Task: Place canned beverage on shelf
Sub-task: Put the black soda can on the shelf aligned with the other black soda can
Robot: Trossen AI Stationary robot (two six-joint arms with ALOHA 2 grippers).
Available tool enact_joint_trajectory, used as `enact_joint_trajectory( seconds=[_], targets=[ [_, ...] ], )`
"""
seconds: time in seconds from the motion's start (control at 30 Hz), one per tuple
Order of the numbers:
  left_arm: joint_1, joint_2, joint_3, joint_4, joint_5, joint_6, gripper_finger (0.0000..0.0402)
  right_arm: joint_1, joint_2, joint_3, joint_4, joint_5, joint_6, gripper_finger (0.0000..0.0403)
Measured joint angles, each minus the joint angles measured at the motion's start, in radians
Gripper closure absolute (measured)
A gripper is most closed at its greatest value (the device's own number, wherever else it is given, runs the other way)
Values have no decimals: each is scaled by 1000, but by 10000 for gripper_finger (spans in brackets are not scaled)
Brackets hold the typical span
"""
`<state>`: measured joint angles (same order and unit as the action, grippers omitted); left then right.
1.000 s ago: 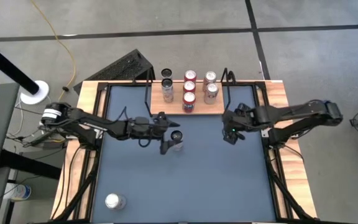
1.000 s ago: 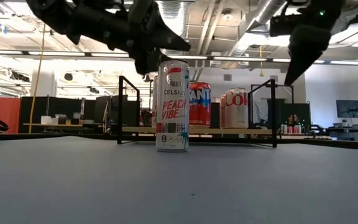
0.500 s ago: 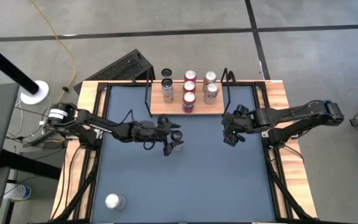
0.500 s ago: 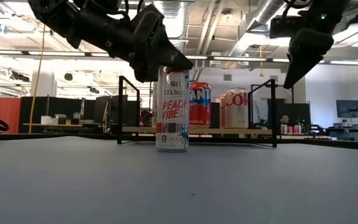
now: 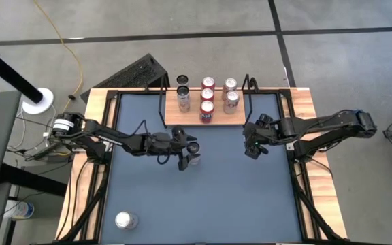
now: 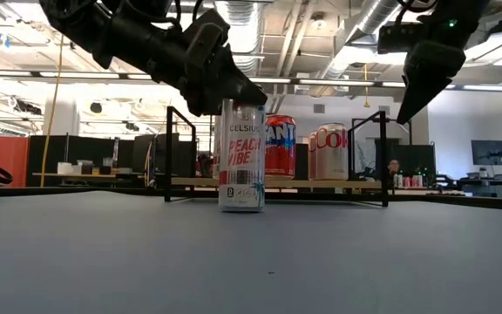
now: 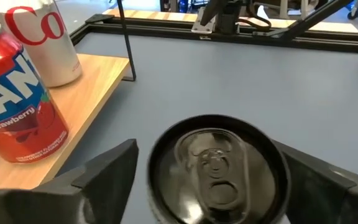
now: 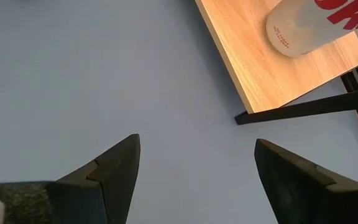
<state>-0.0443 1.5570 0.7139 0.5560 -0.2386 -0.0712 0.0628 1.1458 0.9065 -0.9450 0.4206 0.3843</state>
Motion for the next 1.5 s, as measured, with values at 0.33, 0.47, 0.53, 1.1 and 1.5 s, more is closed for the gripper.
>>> enact_joint_trajectory(
  seconds=[0.33,0.47,0.53,1.1,1.5],
  targets=[
    [44,-46,-2,-48,83,26,164,0,0,0,12,0,0,101],
    [92,-151,-2,-98,144,60,164,0,0,0,14,0,1,101],
    [127,-209,-1,-139,169,82,160,0,0,0,16,0,1,101],
    [427,-293,144,-407,528,359,149,-54,0,0,82,0,-1,101],
    [482,-193,133,-358,540,408,148,-59,0,0,113,0,-28,101]
  ],
)
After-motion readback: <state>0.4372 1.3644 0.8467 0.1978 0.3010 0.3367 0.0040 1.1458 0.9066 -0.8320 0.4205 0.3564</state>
